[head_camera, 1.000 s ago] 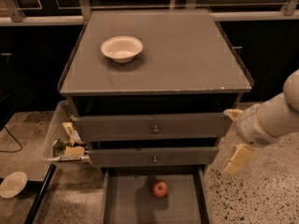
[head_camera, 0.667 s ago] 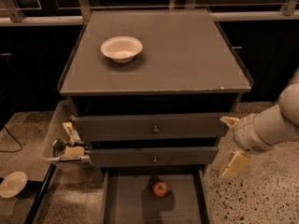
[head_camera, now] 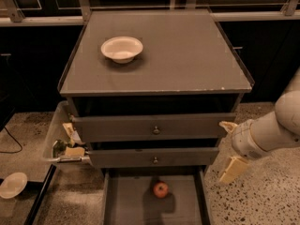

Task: Pick apple from bottom drawer and place on counter

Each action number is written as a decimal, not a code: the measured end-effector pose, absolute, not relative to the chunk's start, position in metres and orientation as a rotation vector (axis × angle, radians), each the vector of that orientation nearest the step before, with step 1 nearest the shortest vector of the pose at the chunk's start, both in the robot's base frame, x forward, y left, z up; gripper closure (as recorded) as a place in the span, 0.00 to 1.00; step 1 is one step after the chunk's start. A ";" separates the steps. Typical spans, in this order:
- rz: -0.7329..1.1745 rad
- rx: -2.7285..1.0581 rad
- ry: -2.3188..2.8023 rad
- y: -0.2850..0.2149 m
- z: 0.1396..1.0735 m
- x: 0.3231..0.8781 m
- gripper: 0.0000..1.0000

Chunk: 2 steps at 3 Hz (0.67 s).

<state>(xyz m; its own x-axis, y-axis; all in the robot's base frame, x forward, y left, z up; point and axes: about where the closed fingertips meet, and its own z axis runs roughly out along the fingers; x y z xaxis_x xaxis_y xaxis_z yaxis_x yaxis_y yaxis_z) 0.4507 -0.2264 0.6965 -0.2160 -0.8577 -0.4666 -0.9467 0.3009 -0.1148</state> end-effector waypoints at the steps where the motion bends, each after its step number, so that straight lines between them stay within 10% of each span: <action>1: 0.267 -1.609 2.152 -0.228 0.651 0.447 0.00; 2: 0.290 -1.599 2.136 -0.235 0.598 0.449 0.00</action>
Offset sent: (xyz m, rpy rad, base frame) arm -0.0004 -0.0205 -0.1749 0.0486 0.0119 0.0164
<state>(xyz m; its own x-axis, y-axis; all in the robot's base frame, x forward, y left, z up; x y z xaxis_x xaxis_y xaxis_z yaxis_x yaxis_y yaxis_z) 0.4486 -0.2353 0.5976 -0.2240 -0.8517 -0.4737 -0.9472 0.3047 -0.1000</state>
